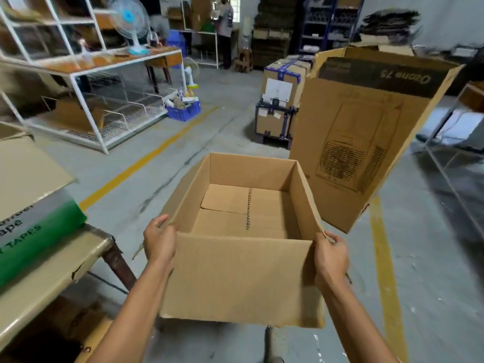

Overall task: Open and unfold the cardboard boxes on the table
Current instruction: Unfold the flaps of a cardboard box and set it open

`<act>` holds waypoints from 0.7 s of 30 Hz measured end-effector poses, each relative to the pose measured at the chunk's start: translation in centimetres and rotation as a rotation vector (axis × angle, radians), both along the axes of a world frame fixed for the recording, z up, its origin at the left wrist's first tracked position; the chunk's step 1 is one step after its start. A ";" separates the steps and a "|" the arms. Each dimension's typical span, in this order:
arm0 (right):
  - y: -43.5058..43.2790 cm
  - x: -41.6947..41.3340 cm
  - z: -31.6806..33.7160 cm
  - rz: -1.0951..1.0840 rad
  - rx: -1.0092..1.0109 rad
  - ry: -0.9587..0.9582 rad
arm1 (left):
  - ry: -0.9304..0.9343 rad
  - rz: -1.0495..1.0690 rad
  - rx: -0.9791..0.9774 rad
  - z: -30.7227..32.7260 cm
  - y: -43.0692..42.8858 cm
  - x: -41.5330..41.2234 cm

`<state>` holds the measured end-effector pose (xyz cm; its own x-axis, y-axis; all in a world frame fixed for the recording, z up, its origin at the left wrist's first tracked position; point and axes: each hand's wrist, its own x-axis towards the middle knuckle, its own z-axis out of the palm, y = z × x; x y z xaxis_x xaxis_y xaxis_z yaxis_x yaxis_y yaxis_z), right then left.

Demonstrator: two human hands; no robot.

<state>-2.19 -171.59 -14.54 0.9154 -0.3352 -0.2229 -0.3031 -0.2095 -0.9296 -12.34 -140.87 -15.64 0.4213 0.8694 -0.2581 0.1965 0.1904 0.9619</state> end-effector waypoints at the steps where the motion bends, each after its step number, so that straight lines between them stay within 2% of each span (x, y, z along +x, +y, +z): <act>1: 1.0 2.5 0.0 0.025 0.000 -0.016 | -0.004 0.028 -0.008 -0.2 0.7 1.7; 7: 7.2 17.8 1.0 0.164 0.026 -0.038 | -0.087 0.215 -0.028 -0.8 4.2 12.6; 13: 14.7 30.3 3.0 0.321 0.065 -0.082 | -0.124 0.381 0.000 2.9 8.1 20.9; 21: 27.7 38.4 3.3 0.473 0.155 -0.099 | -0.140 0.597 0.117 5.5 16.7 25.1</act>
